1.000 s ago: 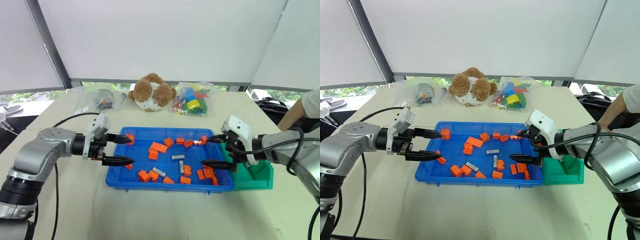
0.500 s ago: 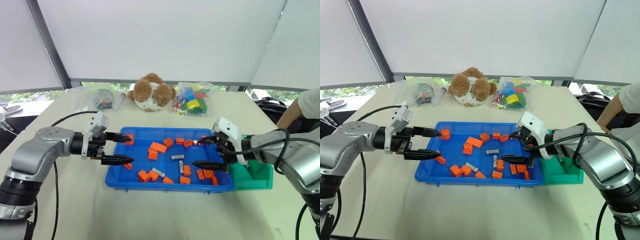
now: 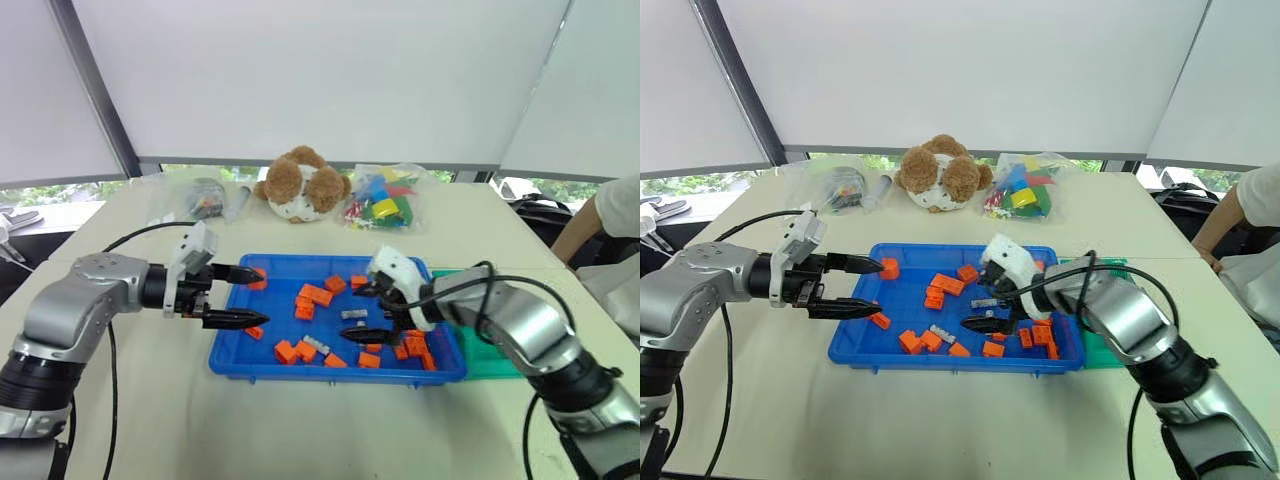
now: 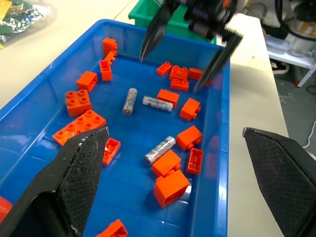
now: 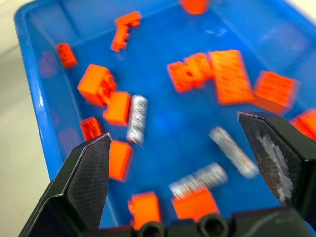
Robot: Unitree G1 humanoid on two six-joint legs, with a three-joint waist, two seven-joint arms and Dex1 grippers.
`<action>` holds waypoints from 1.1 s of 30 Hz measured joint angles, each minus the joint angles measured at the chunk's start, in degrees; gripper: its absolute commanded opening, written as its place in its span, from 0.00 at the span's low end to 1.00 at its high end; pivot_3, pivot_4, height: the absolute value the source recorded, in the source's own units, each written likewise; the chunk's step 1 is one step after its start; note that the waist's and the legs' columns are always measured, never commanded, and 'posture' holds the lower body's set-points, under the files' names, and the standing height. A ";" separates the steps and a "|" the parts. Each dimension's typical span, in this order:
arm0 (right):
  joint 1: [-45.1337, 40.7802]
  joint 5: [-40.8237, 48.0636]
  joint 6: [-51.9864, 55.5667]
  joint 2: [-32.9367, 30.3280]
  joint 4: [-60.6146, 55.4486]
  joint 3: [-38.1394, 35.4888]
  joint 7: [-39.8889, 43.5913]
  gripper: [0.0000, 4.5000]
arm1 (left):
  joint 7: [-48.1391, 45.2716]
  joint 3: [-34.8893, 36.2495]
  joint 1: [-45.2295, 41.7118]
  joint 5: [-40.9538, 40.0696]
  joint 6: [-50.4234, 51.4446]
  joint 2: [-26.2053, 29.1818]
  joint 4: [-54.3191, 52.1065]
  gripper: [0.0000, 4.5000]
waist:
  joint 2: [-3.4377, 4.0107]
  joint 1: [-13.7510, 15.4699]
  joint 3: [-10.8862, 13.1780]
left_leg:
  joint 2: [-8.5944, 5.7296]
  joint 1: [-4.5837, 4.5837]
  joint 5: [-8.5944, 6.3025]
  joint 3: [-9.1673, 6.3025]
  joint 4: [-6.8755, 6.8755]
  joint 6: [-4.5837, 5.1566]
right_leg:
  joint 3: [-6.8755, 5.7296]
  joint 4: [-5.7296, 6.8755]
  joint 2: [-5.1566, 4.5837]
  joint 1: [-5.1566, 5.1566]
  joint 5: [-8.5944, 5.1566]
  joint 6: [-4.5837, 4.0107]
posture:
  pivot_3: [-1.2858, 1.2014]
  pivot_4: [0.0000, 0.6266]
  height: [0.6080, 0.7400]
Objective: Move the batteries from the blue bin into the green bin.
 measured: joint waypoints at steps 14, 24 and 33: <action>-3.10 -13.32 -6.96 8.41 14.62 12.80 1.38 0.99 | 1.46 0.05 0.82 0.01 -0.74 -0.13 -0.70 1.00 | 0.00 0.00 0.00 | 0.00 0.00 0.00 -0.01 0.00 0.00 | -0.03 0.01 -0.01 0.00 0.00 0.00 | 0.52 0.24 0.95; -5.19 -20.40 -11.88 11.28 19.86 14.60 1.98 0.99 | 2.97 0.07 1.83 -0.02 -0.99 -0.74 -1.75 1.00 | -0.01 -0.04 -0.01 | 0.00 0.01 0.01 0.00 0.00 -0.02 | -0.04 0.02 -0.01 0.02 0.00 0.00 | 0.52 0.24 0.95; -5.57 -21.03 -11.21 14.13 22.15 14.02 6.10 0.36 | 4.10 0.06 1.83 0.09 -2.17 -1.36 -1.75 1.00 | -0.01 -0.09 -0.01 | 0.00 0.02 0.01 -0.01 0.00 -0.03 | -0.05 0.02 -0.01 0.02 0.00 0.00 | 0.52 0.24 0.95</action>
